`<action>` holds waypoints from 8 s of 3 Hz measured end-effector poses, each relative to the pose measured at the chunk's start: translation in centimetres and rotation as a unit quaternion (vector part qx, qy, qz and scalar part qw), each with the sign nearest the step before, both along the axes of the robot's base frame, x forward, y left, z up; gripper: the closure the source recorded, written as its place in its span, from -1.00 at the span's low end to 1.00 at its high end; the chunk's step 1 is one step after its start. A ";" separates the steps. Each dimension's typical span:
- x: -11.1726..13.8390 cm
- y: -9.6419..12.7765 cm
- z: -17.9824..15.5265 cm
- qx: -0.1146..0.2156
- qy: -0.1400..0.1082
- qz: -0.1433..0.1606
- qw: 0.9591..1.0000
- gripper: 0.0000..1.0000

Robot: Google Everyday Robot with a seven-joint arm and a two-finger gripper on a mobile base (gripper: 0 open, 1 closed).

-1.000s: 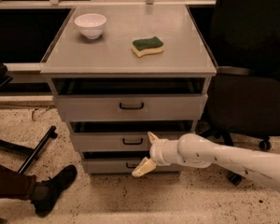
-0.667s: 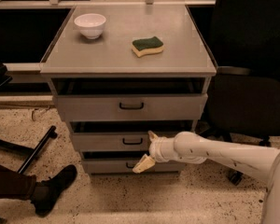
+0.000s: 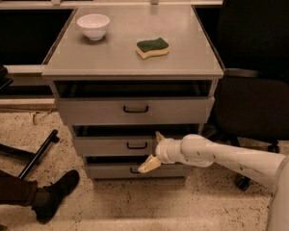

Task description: Open middle drawer

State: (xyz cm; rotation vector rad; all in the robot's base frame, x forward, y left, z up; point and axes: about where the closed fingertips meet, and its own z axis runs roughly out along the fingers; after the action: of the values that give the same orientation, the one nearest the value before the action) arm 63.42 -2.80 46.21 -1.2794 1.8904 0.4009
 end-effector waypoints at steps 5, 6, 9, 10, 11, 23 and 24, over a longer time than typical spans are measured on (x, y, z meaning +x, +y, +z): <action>7.7 -1.6 -4.9 -0.073 0.050 -0.039 0.995 -1.00; 5.0 -2.7 -4.6 -0.063 0.052 -0.034 0.996 -1.00; -3.1 -4.1 -3.7 -0.057 0.092 -0.017 0.994 -1.00; -3.8 -3.7 -4.4 -0.069 0.115 -0.003 0.991 -1.00; -6.8 -4.6 -4.2 -0.089 0.153 -0.005 0.984 -1.00; -18.1 -5.8 -4.2 -0.131 0.216 0.000 0.968 -1.00; -22.0 -8.3 -3.4 -0.124 0.244 -0.003 0.962 -1.00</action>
Offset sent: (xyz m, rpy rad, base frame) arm 0.0997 -0.0354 -0.0430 -0.1815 0.0438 -0.1728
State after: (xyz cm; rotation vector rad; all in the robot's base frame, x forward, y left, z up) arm 41.39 -11.10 42.80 -1.4309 2.4198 0.5245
